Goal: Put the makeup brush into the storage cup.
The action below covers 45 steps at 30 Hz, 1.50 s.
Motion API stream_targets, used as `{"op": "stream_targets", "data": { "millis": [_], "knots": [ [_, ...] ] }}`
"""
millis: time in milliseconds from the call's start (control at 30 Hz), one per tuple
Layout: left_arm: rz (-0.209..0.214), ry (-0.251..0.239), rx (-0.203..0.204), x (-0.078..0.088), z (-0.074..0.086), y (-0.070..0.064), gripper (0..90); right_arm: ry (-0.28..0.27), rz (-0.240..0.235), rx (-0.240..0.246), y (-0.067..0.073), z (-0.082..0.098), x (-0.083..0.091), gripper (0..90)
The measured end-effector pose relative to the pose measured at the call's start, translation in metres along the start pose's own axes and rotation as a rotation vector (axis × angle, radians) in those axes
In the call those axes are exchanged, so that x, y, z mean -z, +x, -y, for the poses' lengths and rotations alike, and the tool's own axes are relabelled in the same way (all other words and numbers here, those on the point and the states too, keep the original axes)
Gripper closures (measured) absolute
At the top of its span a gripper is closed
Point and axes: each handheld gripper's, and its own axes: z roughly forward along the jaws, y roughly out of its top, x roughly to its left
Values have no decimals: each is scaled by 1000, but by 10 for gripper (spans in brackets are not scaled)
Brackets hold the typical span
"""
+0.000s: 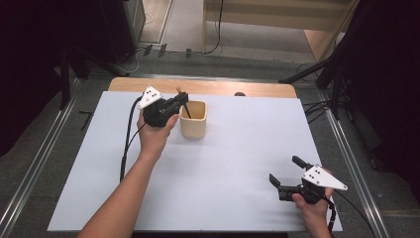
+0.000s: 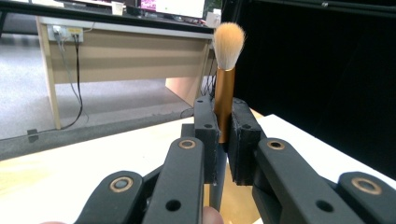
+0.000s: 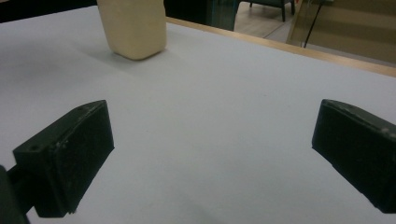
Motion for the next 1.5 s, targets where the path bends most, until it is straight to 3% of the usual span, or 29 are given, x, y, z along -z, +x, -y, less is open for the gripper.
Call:
{"op": "stream_targets", "data": {
  "millis": [467, 500, 533, 600, 700, 833, 1167, 1500],
  "knots": [
    [-6, 65, 5, -8, 20, 0, 841, 1, 0, 1, 0, 0, 0, 0],
    [1, 63, 5, -7, 20, 0, 792, 2, 0, 1, 0, 0, 0, 0],
    [-1, 66, 7, -6, 20, 0, 673, 0, -1, 2, 0, 0, 0, 0],
    [-3, 76, 12, -2, 19, -1, 344, 1, -1, 3, 0, 0, 0, 0],
    [19, 87, 24, 4, 17, 0, 20, 2, -2, 1, 0, 0, 0, 0],
    [42, 80, 5, 15, 17, 2, 0, 1, -2, 2, 0, 0, 0, 0],
    [27, 53, 18, 37, 25, 3, 0, 1, 1, 2, 1, 0, 0, 0],
    [16, 45, -10, 54, 35, 1, 0, -1, 0, 0, 1, -1, 0, 0]
  ]
}}
